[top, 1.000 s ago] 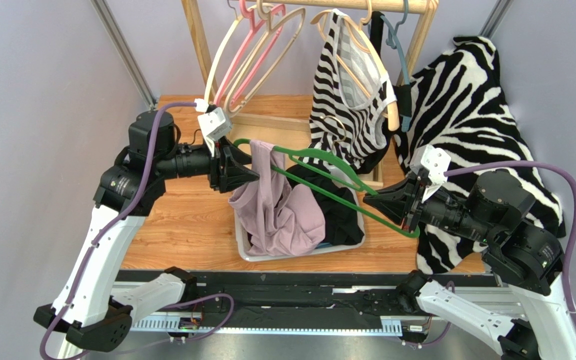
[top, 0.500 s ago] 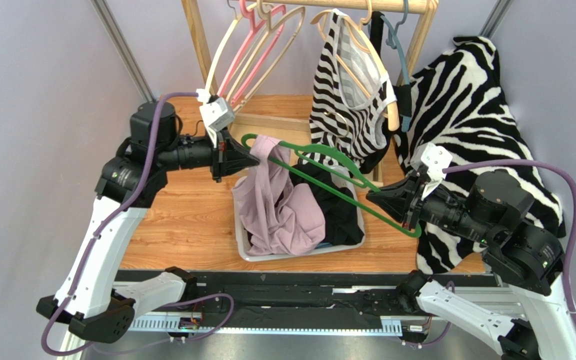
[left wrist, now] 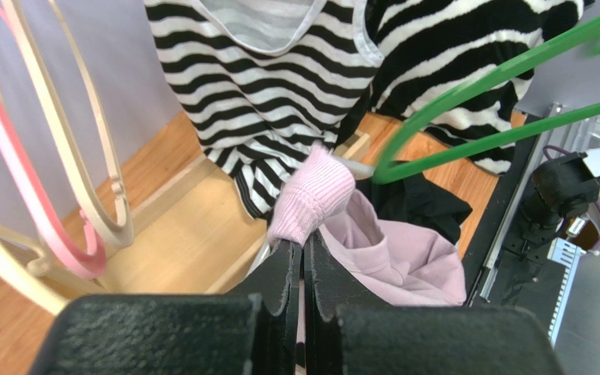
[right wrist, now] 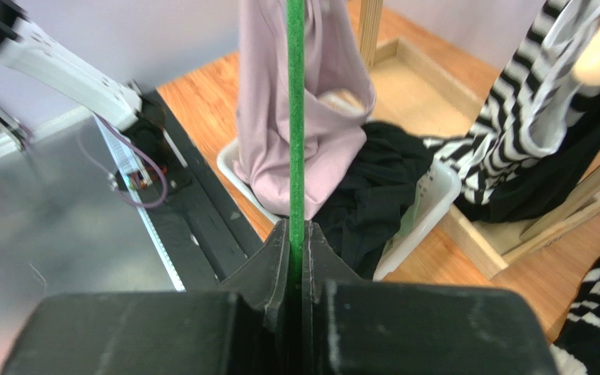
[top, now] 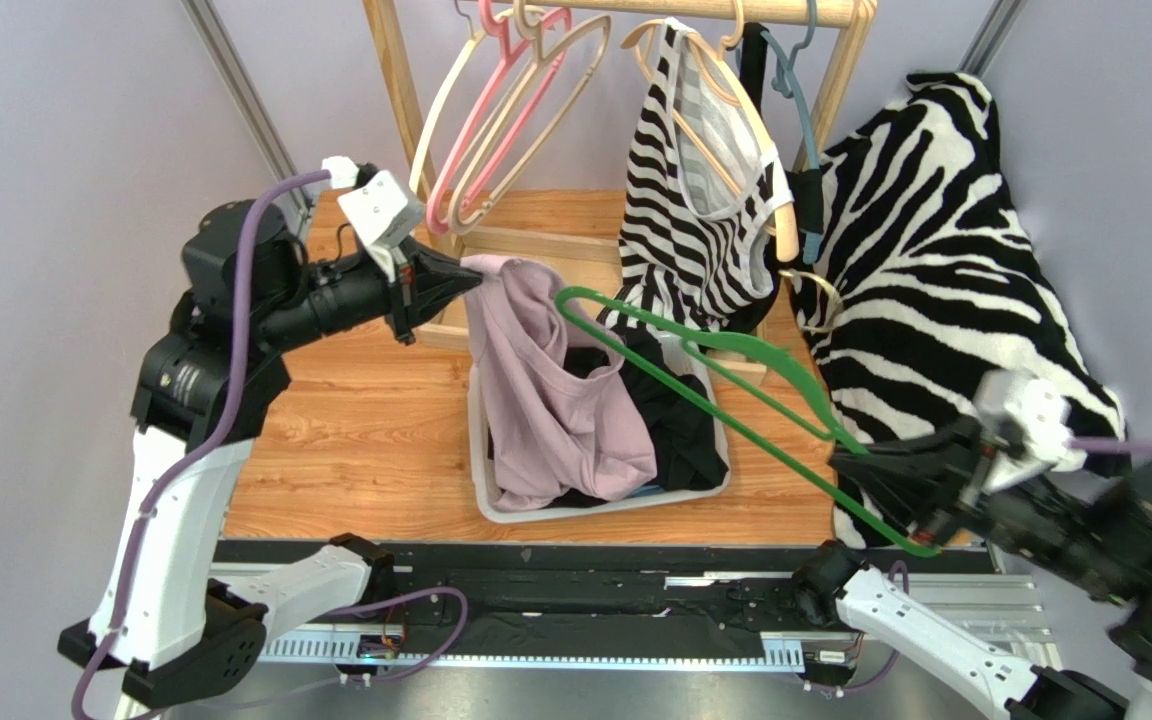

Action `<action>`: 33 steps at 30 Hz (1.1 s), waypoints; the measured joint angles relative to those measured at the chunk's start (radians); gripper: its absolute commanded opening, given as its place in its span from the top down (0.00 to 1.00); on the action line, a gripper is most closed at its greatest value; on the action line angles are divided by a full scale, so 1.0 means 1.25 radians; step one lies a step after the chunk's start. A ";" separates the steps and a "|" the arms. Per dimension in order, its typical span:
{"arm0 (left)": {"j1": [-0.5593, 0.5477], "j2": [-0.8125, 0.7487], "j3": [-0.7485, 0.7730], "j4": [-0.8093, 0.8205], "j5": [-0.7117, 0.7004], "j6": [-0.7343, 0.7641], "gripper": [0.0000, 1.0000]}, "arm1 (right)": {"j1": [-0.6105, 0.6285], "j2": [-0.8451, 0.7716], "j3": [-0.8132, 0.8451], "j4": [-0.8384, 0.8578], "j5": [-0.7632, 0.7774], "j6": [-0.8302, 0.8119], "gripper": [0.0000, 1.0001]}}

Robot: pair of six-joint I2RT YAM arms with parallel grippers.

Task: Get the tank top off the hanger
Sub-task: Remove the tank top from the hanger, then place the tank top in the bin.

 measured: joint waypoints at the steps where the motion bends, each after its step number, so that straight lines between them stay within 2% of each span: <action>1: 0.000 0.009 0.000 0.000 0.000 -0.001 1.00 | 0.000 -0.013 0.017 -0.006 0.000 0.006 1.00; 6: -0.001 0.066 0.004 -0.004 0.008 -0.002 1.00 | 0.000 -0.075 0.110 0.013 0.031 0.027 1.00; 10: -0.023 0.078 -0.004 -0.016 0.012 0.020 1.00 | 0.000 -0.047 0.170 0.037 0.116 0.034 1.00; 14: -0.080 0.042 -0.103 -0.015 0.019 0.068 0.93 | 0.000 0.085 0.221 0.060 0.195 0.044 1.00; 15: -0.090 0.034 -0.133 -0.020 0.018 0.080 0.87 | 0.000 0.133 0.233 0.062 0.216 0.045 1.00; 20: -0.137 0.004 -0.323 -0.042 -0.037 0.167 0.77 | 0.000 0.387 0.284 0.080 0.311 0.046 1.00; 23: -0.142 0.016 -0.399 -0.045 -0.089 0.203 0.57 | 0.000 0.514 0.321 0.076 0.351 0.042 1.00; 24: -0.142 0.022 -0.428 -0.039 -0.105 0.213 0.35 | 0.000 0.559 0.344 0.077 0.368 0.039 1.00; 27: -0.142 0.025 -0.494 -0.020 -0.135 0.240 0.04 | 0.000 0.633 0.403 0.070 0.400 0.035 1.00; 33: -0.148 0.037 -0.609 0.035 -0.176 0.264 0.03 | 0.000 0.709 0.519 0.079 0.463 0.026 1.00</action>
